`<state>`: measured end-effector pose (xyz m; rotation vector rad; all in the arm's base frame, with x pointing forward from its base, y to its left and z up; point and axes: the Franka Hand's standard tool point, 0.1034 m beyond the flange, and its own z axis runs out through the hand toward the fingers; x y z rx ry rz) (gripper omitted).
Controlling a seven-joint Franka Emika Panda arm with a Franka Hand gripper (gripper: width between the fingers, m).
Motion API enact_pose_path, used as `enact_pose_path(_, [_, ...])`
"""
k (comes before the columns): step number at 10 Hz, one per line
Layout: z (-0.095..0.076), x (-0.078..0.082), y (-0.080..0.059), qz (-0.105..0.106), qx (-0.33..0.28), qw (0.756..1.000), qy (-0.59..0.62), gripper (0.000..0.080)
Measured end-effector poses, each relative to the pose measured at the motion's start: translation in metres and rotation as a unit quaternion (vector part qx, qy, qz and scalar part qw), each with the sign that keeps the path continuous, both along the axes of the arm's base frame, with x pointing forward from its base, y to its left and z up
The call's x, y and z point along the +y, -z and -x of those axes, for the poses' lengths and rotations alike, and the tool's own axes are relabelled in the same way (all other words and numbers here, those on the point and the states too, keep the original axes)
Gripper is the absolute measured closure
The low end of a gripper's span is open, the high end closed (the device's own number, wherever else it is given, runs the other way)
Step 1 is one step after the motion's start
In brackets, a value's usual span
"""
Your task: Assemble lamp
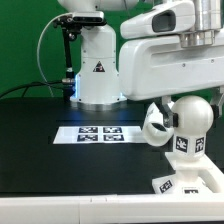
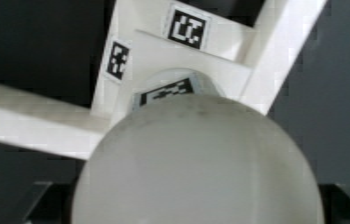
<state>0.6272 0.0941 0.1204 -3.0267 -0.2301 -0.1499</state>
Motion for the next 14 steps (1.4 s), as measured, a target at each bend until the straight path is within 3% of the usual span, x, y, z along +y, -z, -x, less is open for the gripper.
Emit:
enact_pose_path(3, [0.000,-0.003,0.000,-0.019,-0.001,0.979,0.205,0.0228])
enact_pose_path(5, [0.003,-0.004,0.003,-0.045,0.013,0.920,0.388,0.0226])
enact_pose_path(7, [0.004,-0.007,0.005,-0.078,0.035,0.872,0.482,0.0226])
enact_pose_path(10, [0.005,-0.005,0.005,-0.073,0.034,0.886,0.457,0.0225])
enact_pose_path(11, [0.009,-0.002,0.005,-0.036,0.040,0.937,0.346,0.0128])
enact_pose_path(12, [0.005,0.000,0.003,-0.023,0.049,0.963,0.263,0.0108])
enact_pose_path(14, [0.002,0.000,0.003,-0.018,0.048,0.980,0.193,0.0108])
